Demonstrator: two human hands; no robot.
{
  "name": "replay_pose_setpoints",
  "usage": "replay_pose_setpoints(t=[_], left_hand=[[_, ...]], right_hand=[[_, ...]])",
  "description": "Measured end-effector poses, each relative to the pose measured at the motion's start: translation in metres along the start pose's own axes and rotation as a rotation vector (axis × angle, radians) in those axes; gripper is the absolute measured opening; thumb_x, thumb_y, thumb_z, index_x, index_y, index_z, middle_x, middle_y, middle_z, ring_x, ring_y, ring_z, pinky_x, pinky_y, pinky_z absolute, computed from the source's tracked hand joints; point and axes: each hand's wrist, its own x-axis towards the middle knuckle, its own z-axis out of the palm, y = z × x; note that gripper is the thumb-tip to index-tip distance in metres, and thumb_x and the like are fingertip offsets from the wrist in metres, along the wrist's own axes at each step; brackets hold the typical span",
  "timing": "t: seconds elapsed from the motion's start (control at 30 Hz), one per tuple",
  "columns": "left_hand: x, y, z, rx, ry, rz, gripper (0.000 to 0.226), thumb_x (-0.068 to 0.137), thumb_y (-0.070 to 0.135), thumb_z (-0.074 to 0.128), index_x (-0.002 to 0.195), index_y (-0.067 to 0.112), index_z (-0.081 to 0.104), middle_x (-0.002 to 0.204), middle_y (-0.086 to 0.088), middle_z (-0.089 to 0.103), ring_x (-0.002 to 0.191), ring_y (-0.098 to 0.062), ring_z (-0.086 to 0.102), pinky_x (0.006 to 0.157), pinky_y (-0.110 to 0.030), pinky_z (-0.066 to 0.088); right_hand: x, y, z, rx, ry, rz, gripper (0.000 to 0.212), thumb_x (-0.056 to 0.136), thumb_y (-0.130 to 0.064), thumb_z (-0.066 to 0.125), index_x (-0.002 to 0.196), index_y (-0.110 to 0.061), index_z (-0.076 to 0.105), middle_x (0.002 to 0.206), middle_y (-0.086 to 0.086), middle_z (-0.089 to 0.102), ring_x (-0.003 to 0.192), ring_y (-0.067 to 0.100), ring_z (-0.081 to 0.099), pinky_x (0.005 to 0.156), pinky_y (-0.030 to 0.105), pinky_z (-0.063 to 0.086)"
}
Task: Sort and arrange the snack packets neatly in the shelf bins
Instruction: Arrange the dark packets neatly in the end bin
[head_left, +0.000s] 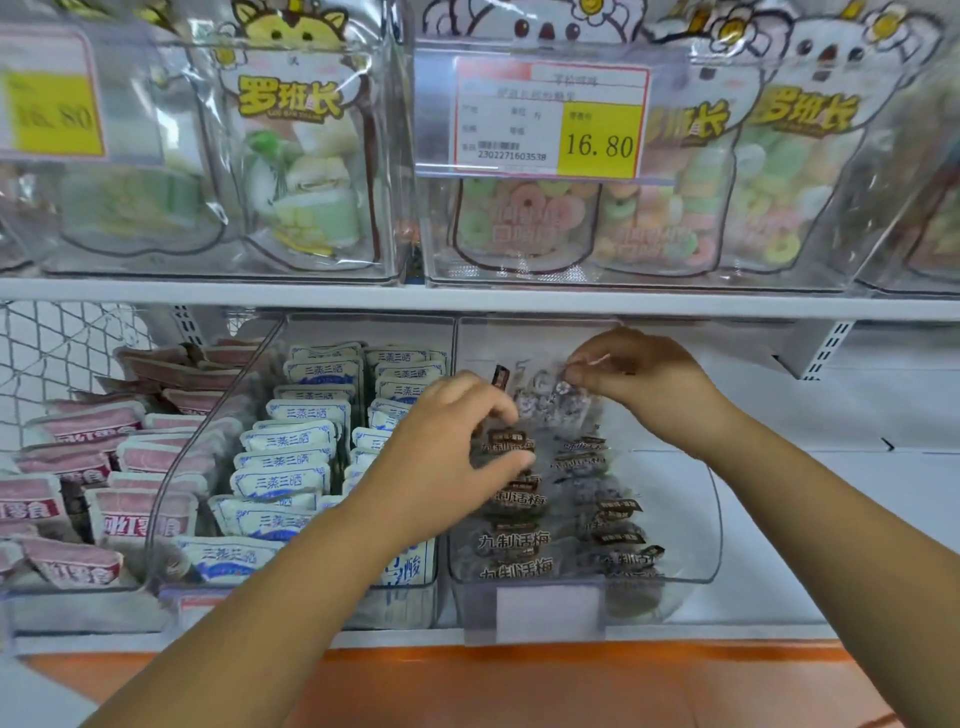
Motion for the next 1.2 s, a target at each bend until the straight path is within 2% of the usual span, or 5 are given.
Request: replay_pose_setpoints(t=[0.2,0.43,0.57,0.73,1.2], left_hand=[[-0.005,0.008,-0.003,-0.054,-0.039,0.012,0.077,0.080,0.035,0.075,0.139,0.056,0.030,0.139,0.028,0.022,0.132,0.001,0.024,0.110,-0.023,0.022],[-0.009,0.010,-0.005,-0.134,0.070,-0.002,0.051,0.085,0.039,0.068,0.133,0.041,0.052,0.128,0.025,0.052,0.115,0.009,0.045,0.098,-0.004,0.032],[-0.008,0.010,-0.011,-0.234,0.112,-0.046,0.017,0.097,0.037,0.050,0.108,0.037,0.063,0.081,0.027,0.060,0.078,0.006,0.056,0.062,-0.008,0.037],[-0.005,0.010,-0.012,-0.276,0.082,-0.078,0.026,0.099,0.037,0.043,0.075,0.034,0.052,0.061,0.014,0.050,0.062,-0.001,0.047,0.058,-0.019,0.034],[-0.003,0.010,-0.009,-0.463,0.100,-0.214,0.022,0.089,0.027,0.067,0.100,0.035,0.050,0.096,0.012,0.067,0.086,0.003,0.063,0.082,-0.016,0.050]], right_hand=[[-0.025,-0.006,0.009,0.394,-0.056,0.183,0.012,0.086,-0.018,0.068,0.093,-0.008,0.069,0.085,0.004,0.070,0.058,0.014,0.060,0.054,0.019,0.051],[-0.030,-0.004,0.006,0.570,-0.100,0.218,0.041,0.083,-0.033,0.063,0.116,-0.008,0.063,0.107,0.019,0.068,0.081,0.029,0.064,0.067,0.028,0.058],[-0.036,-0.001,-0.002,0.503,-0.216,0.163,0.070,0.072,-0.074,0.057,0.122,-0.026,0.064,0.116,0.006,0.067,0.099,0.017,0.067,0.089,0.034,0.053],[-0.042,-0.008,0.005,0.433,-0.143,0.081,0.018,0.084,-0.023,0.067,0.101,-0.018,0.069,0.088,0.002,0.071,0.068,0.018,0.069,0.071,0.024,0.058],[-0.041,-0.017,0.027,0.773,-0.188,0.261,0.043,0.076,-0.006,0.069,0.115,-0.001,0.054,0.101,0.015,0.070,0.083,0.022,0.071,0.078,0.036,0.060]])
